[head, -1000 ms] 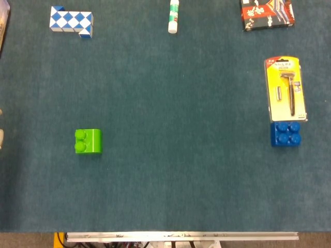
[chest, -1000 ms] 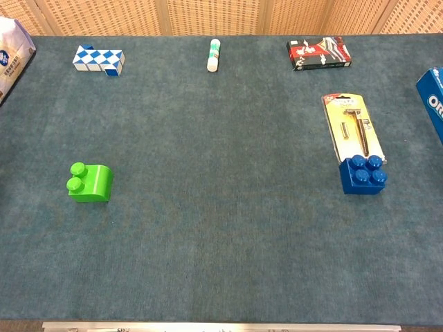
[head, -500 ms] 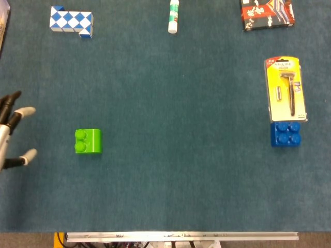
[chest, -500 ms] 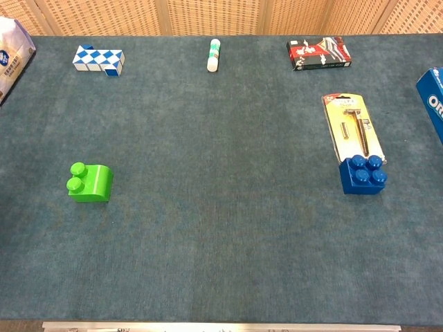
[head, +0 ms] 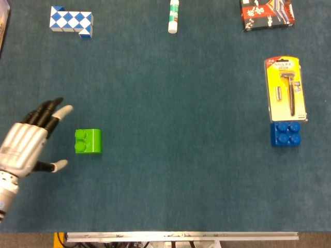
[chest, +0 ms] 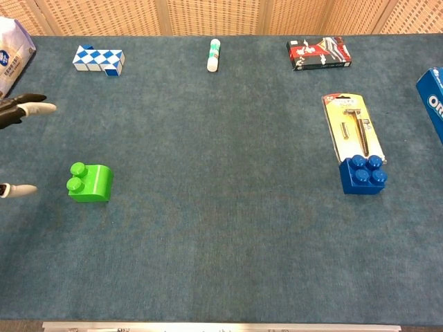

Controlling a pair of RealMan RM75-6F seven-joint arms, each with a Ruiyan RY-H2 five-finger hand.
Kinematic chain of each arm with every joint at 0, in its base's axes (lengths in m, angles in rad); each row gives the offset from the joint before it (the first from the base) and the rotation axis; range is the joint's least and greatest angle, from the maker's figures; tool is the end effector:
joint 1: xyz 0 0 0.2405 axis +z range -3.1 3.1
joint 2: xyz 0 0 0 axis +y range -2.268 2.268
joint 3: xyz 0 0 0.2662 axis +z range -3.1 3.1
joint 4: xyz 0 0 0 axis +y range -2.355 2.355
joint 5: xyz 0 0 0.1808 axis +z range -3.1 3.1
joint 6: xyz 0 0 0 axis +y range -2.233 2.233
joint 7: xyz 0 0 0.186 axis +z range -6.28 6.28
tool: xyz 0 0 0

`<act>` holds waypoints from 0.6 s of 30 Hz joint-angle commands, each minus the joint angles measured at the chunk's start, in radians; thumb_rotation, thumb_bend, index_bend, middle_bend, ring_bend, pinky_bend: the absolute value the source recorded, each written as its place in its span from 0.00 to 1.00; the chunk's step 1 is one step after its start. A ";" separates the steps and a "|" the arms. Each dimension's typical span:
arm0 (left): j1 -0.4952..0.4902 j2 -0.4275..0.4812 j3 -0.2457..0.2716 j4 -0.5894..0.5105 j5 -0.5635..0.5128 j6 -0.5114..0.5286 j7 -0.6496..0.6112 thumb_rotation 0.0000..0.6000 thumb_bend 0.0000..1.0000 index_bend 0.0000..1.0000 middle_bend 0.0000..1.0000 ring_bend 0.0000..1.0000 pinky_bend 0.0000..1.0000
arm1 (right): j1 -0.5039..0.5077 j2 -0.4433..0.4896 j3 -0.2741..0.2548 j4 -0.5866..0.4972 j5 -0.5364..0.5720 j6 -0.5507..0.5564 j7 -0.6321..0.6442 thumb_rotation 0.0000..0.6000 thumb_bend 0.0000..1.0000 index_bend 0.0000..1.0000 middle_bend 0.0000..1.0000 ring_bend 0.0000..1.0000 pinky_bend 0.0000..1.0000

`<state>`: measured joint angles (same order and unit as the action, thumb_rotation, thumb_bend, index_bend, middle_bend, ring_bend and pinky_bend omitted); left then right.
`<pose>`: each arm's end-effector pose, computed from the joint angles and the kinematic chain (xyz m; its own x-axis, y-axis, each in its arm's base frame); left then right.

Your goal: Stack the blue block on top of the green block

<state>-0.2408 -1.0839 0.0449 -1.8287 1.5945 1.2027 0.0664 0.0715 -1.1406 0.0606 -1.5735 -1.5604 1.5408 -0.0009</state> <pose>-0.2438 0.2273 0.1162 0.3633 0.3209 0.8747 0.9209 -0.2660 -0.2849 -0.3013 -0.2189 0.1933 0.4117 0.0602 0.9093 -0.9083 -0.0548 0.4148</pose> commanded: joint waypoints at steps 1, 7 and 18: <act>-0.021 -0.025 0.004 -0.005 0.004 -0.030 0.013 1.00 0.03 0.04 0.00 0.00 0.16 | -0.003 0.003 0.002 0.000 0.000 0.006 0.007 1.00 0.43 0.39 0.30 0.27 0.33; -0.053 -0.072 0.004 -0.002 -0.018 -0.084 0.051 1.00 0.02 0.00 0.00 0.00 0.10 | -0.007 0.010 0.006 -0.001 0.002 0.014 0.020 1.00 0.43 0.39 0.30 0.27 0.33; -0.081 -0.169 -0.015 0.065 -0.100 -0.120 0.159 1.00 0.02 0.00 0.00 0.00 0.05 | -0.011 0.018 0.006 -0.003 0.001 0.019 0.034 1.00 0.43 0.39 0.30 0.27 0.33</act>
<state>-0.3184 -1.2457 0.0321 -1.7712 1.5022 1.0878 0.2184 0.0604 -1.1226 0.0670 -1.5763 -1.5596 1.5601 0.0330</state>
